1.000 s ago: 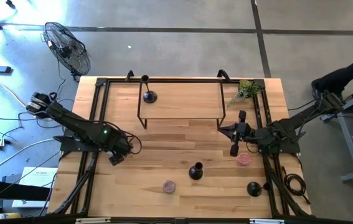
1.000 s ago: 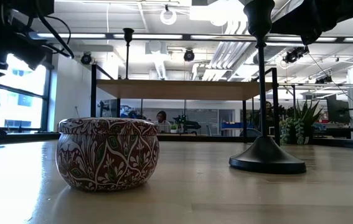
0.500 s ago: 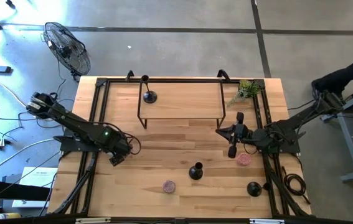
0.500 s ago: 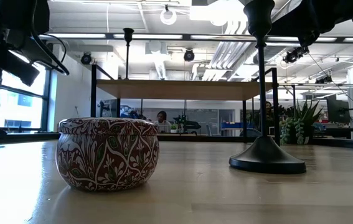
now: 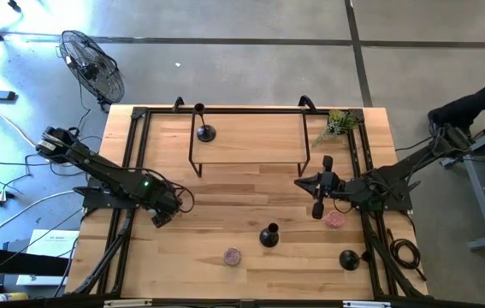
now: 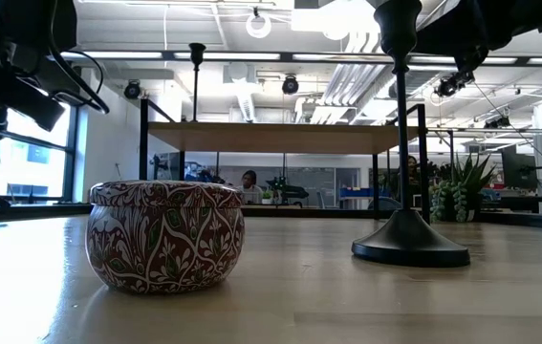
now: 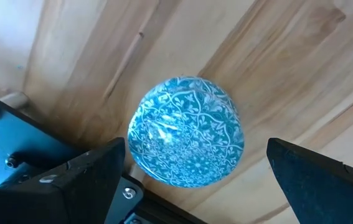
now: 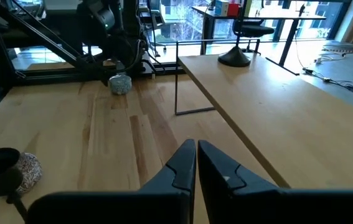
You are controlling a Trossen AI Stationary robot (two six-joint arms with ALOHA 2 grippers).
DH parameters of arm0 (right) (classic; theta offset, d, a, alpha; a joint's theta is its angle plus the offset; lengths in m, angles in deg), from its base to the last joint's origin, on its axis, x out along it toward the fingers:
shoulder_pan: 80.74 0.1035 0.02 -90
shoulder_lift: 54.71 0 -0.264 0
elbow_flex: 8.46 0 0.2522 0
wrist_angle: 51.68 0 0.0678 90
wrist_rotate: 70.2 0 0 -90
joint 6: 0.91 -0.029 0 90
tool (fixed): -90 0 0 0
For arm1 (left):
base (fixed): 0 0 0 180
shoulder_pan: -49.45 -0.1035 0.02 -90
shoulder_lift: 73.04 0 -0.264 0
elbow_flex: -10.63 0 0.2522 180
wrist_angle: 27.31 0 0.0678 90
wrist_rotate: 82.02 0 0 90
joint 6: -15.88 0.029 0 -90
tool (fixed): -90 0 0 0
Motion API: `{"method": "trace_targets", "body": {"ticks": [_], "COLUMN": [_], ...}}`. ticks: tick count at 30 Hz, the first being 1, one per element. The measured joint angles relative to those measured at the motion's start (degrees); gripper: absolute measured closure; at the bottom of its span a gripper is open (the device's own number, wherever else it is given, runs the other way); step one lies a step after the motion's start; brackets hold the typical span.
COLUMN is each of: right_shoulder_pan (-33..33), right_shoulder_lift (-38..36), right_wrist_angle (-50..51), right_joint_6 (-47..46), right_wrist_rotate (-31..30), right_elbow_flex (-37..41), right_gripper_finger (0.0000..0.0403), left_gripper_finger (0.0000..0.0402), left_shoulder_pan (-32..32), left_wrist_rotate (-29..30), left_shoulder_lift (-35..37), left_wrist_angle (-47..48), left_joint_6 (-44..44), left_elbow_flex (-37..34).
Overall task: Pick & Place candle stick holders
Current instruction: Put the blue scented candle on the shelf
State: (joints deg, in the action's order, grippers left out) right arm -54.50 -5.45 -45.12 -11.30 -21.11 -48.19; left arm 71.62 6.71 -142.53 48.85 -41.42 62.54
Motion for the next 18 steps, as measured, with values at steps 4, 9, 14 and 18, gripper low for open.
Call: {"method": "trace_targets", "body": {"ticks": [4, 9, 14, 18], "right_shoulder_pan": [0.0, 0.0, 0.0, 0.0], "right_shoulder_lift": [0.0, 0.0, 0.0, 0.0], "right_wrist_angle": [-0.3, -0.9, -0.9, -0.8], "right_joint_6": [-0.1, -0.3, -1.1, -1.1], "right_wrist_rotate": [0.9, 2.1, 2.2, 2.5], "right_elbow_flex": [0.0, 0.0, 0.0, 0.0], "right_gripper_finger": [0.0391, 0.0391, 0.0391, 0.0391], "left_gripper_finger": [0.0019, 0.0019, 0.0019, 0.0019], "left_shoulder_pan": [0.0, 0.0, 0.0, 0.0], "left_wrist_rotate": [0.8, 0.8, 0.8, -1.2], "left_shoulder_lift": [0.0, 0.0, 0.0, 0.0], "left_wrist_angle": [0.1, 0.1, -0.5, -3.5], "left_joint_6": [0.0, 0.0, 0.0, 0.7], "left_elbow_flex": [0.0, 0.0, -1.0, -3.1]}}
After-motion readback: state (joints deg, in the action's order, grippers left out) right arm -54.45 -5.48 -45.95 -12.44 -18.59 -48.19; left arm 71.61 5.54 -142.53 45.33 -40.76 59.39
